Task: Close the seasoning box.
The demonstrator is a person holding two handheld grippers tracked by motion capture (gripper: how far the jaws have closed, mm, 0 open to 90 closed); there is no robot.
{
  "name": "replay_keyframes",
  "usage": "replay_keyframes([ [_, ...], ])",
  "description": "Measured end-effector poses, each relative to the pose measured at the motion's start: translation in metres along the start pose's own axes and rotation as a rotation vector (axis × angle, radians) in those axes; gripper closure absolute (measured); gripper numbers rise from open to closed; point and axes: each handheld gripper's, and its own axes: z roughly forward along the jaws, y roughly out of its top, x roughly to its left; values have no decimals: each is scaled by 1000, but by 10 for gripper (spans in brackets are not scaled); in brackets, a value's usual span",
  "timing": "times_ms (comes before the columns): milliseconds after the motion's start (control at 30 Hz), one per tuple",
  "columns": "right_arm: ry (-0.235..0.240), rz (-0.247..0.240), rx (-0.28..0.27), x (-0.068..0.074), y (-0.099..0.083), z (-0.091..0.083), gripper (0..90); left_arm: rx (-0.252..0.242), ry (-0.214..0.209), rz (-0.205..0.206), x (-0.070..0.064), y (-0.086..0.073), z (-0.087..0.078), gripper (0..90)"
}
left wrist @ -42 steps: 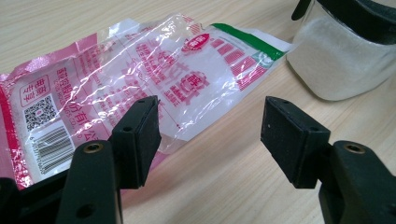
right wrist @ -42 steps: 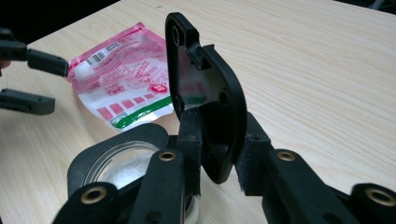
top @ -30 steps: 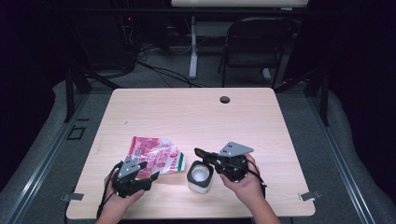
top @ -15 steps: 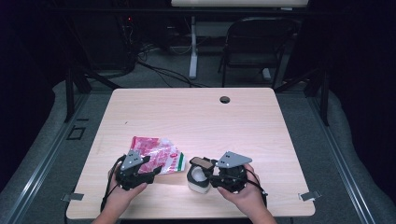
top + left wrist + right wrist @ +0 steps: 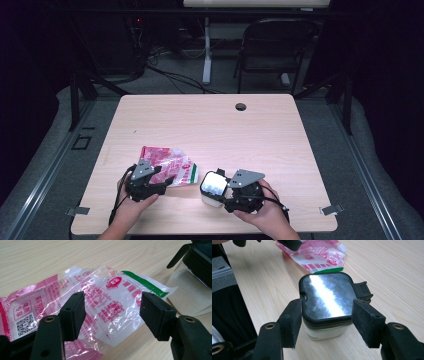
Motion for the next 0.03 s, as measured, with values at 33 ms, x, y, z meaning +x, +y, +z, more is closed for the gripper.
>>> replay_keyframes([
  [33, 9, 4, -9, -1, 0, -1, 416, -2, 0, 0, 0, 0, 0, 374],
])
